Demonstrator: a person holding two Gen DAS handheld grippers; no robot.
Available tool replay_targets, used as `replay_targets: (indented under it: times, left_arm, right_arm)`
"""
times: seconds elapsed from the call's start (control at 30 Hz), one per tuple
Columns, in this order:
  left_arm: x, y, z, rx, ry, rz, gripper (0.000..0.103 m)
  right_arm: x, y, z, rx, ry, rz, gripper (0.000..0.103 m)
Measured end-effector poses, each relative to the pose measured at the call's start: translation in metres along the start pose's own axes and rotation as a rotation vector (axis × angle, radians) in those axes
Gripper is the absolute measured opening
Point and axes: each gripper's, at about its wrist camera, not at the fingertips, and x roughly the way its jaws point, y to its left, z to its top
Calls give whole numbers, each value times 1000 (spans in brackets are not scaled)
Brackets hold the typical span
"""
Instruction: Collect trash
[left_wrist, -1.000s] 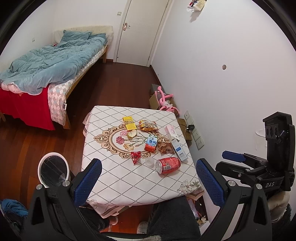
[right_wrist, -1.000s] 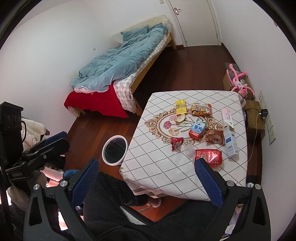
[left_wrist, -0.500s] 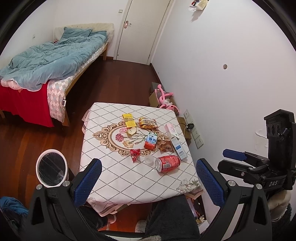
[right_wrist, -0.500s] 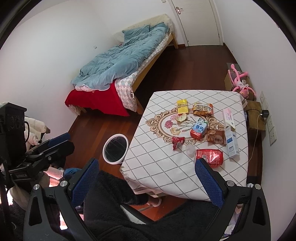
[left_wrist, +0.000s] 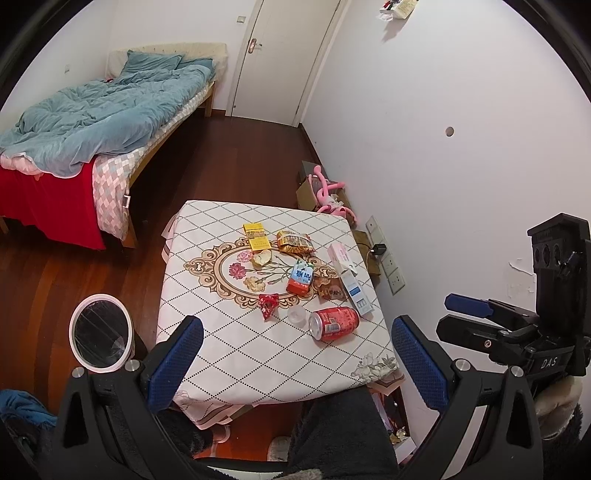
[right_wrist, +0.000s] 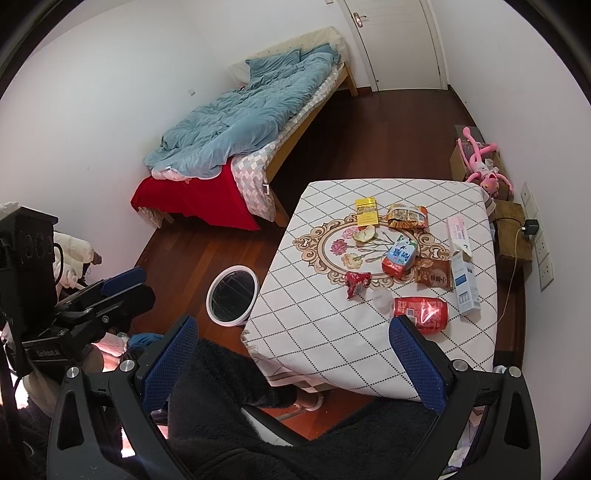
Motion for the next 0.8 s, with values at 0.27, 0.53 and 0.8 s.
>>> replay_targets:
  times: [0.27, 0.53, 0.8]
  left_arm:
    - [0, 0, 0, -1, 2, -7, 103]
    - [1, -2, -1, 3, 4, -8, 103]
    - [2, -1, -2, -1, 8, -8, 103]
  right_arm:
    - [1, 3, 1, -2, -1, 4, 103]
    - [1, 3, 2, -3, -1, 5, 103]
    - [2, 4, 6, -2, 2, 10, 103]
